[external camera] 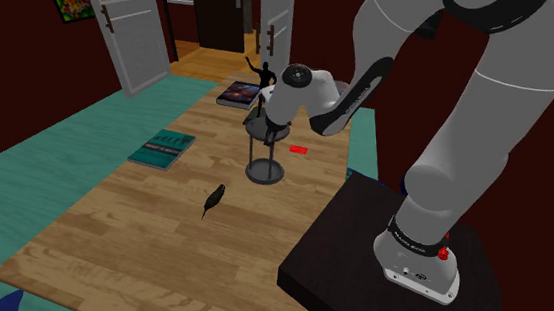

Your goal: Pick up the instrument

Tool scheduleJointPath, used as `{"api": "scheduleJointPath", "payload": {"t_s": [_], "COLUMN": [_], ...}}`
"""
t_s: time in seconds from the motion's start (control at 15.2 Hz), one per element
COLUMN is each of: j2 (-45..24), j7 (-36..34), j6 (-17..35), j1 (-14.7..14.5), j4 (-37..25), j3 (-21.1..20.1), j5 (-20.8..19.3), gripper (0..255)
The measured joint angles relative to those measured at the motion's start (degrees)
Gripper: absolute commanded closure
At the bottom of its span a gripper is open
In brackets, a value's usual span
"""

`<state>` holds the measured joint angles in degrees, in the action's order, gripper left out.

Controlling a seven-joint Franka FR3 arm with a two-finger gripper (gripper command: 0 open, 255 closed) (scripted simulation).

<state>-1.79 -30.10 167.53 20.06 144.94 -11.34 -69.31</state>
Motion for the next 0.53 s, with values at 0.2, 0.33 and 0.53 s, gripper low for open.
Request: {"api": "scheduleJointPath", "payload": {"t_s": [0.2, 0.33, 0.53], "j2": [2.5, 4.2, 6.6], "j7": [5.5, 10.0, 15.7], "j6": [-0.4, -0.9, -1.9], "j1": [-0.1, -0.4, -1.3], "j4": [1.2, 1.8, 2.4], "j3": [-0.3, -0.4, -0.2], "j5": [6.0, 10.9, 17.2], "gripper": [255, 255, 255]}}
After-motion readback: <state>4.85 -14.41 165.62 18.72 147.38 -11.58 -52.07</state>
